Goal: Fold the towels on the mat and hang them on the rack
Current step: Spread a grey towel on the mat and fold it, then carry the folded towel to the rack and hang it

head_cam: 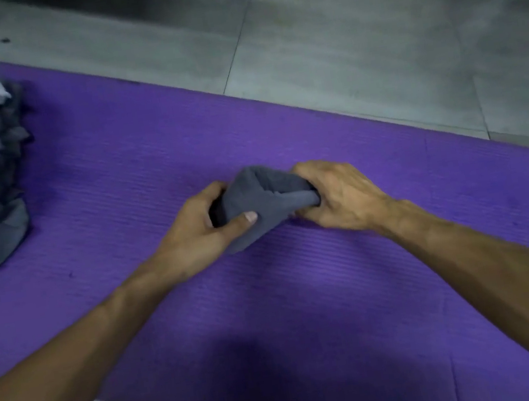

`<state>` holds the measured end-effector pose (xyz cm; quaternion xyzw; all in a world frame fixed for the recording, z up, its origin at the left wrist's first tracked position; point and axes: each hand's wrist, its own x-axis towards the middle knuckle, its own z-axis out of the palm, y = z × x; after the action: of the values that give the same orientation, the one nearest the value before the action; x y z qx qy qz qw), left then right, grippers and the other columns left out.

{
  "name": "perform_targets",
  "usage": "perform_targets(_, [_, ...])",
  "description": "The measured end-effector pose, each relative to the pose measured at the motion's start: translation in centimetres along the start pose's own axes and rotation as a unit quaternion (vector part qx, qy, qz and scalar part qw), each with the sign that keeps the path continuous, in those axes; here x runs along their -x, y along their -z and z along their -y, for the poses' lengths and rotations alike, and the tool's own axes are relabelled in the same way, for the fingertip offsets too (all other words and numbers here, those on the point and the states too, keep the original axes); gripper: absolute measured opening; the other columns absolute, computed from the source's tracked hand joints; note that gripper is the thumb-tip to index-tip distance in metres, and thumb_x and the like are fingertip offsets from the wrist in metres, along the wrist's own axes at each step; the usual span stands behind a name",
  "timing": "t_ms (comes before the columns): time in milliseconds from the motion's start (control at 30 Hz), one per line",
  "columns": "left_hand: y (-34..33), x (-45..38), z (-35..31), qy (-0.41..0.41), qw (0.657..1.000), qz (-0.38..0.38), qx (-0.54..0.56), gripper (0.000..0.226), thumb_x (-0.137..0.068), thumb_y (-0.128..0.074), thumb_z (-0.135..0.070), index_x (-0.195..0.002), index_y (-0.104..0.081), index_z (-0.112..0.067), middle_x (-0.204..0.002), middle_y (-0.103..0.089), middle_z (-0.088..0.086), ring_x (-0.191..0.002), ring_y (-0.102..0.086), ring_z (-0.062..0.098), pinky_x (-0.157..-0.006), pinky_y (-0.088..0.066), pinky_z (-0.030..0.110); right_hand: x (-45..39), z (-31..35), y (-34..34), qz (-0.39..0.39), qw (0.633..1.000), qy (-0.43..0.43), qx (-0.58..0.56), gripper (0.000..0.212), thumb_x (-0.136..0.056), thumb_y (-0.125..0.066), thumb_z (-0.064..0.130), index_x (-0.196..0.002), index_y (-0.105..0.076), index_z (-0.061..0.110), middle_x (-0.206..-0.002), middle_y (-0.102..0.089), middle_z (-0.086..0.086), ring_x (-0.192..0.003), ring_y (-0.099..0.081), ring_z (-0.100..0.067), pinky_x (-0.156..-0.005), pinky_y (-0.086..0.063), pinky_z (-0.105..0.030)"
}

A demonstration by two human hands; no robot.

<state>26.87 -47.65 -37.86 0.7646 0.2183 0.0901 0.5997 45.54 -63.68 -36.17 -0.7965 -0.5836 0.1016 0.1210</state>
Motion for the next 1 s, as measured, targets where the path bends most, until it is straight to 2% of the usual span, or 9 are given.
perform_targets(100, [1.1,0.2,-1.3,0.011,0.996,-0.040,-0.084,0.050,-0.066,-0.062,-0.061,-0.105,-0.060,-0.029,-0.101,-0.069,-0.010,-0.095,-0.064,0.007,-0.086,-0.051,0.025,0.4,1.0,1.8,-0.014,1.000,-0.025,0.004,0.038,-0.079,-0.057,0.044,-0.100,-0.051,0.014,-0.091,-0.066,-0.006,-0.084,-0.062,-0.034,-0.065,-0.045,-0.038])
perform_targets(200, [1.4,1.4,-3.7,0.040,0.986,-0.064,-0.149,0.046,-0.072,-0.067,-0.049,-0.107,-0.063,-0.020,-0.097,-0.067,-0.007,-0.091,-0.065,0.010,-0.088,-0.051,0.028,1.1,2.7,4.9,0.014,0.997,-0.074,0.026,0.039,-0.083,-0.062,0.042,-0.102,-0.050,0.010,-0.089,-0.066,-0.012,-0.084,-0.061,-0.039,-0.067,-0.042,-0.039])
perform_targets(300, [2.0,3.6,-7.4,0.066,0.973,-0.026,-0.218,0.029,-0.082,-0.071,-0.032,-0.104,-0.065,-0.016,-0.091,-0.067,-0.002,-0.088,-0.066,0.019,-0.087,-0.052,0.033,2.8,5.1,8.7,0.032,0.991,-0.133,0.005,0.038,-0.082,-0.063,0.043,-0.100,-0.049,0.013,-0.091,-0.063,-0.011,-0.084,-0.060,-0.039,-0.070,-0.046,-0.042])
perform_targets(367, [2.6,5.2,-11.0,0.068,0.966,0.003,-0.251,0.026,-0.080,-0.066,-0.037,-0.097,-0.066,-0.017,-0.087,-0.069,0.001,-0.085,-0.067,0.024,-0.082,-0.054,0.038,4.4,7.1,12.0,0.018,0.984,-0.177,-0.010,0.039,-0.081,-0.064,0.043,-0.102,-0.052,0.013,-0.097,-0.058,-0.009,-0.087,-0.059,-0.038,-0.073,-0.047,-0.043])
perform_targets(500, [4.1,7.9,-20.8,0.052,0.944,0.041,-0.322,0.015,-0.083,-0.068,-0.031,-0.090,-0.064,-0.018,-0.085,-0.069,0.000,-0.086,-0.066,0.026,-0.079,-0.051,0.036,8.0,11.4,20.6,0.005,0.963,-0.270,-0.023,0.038,-0.081,-0.065,0.042,-0.102,-0.051,0.014,-0.099,-0.057,-0.007,-0.088,-0.059,-0.036,-0.072,-0.043,-0.039])
perform_targets(567, [4.9,8.9,-26.8,0.045,0.930,0.060,-0.360,0.016,-0.084,-0.066,-0.034,-0.088,-0.063,-0.020,-0.087,-0.068,-0.002,-0.090,-0.064,0.026,-0.078,-0.049,0.034,9.8,13.6,25.9,0.000,0.953,-0.303,-0.021,0.038,-0.081,-0.065,0.043,-0.102,-0.049,0.015,-0.099,-0.057,-0.006,-0.089,-0.060,-0.035,-0.071,-0.039,-0.036])
perform_targets(733, [6.0,12.1,-41.8,0.012,0.904,0.126,-0.408,0.020,-0.087,-0.057,-0.043,-0.093,-0.058,-0.024,-0.094,-0.066,-0.004,-0.096,-0.062,0.026,-0.078,-0.046,0.032,14.3,18.7,40.1,-0.053,0.923,-0.379,-0.027,0.035,-0.082,-0.063,0.044,-0.099,-0.047,0.017,-0.094,-0.057,-0.005,-0.085,-0.060,-0.034,-0.065,-0.042,-0.033])
perform_targets(833, [4.7,14.7,-49.2,-0.022,0.892,0.160,-0.423,0.023,-0.088,-0.055,-0.045,-0.100,-0.058,-0.025,-0.103,-0.066,-0.005,-0.100,-0.062,0.024,-0.080,-0.046,0.030,17.2,21.1,47.1,-0.088,0.907,-0.410,-0.041,0.035,-0.082,-0.062,0.046,-0.096,-0.046,0.018,-0.090,-0.058,-0.005,-0.080,-0.060,-0.033,-0.065,-0.049,-0.037])
perform_targets(1000, [0.2,17.5,-59.2,-0.056,0.868,0.183,-0.459,0.027,-0.090,-0.050,-0.047,-0.102,-0.057,-0.023,-0.106,-0.065,-0.004,-0.098,-0.063,0.023,-0.079,-0.047,0.030,23.3,22.2,56.2,-0.122,0.893,-0.430,-0.048,0.034,-0.081,-0.060,0.048,-0.094,-0.044,0.020,-0.091,-0.060,-0.003,-0.081,-0.061,-0.033,-0.066,-0.051,-0.039])
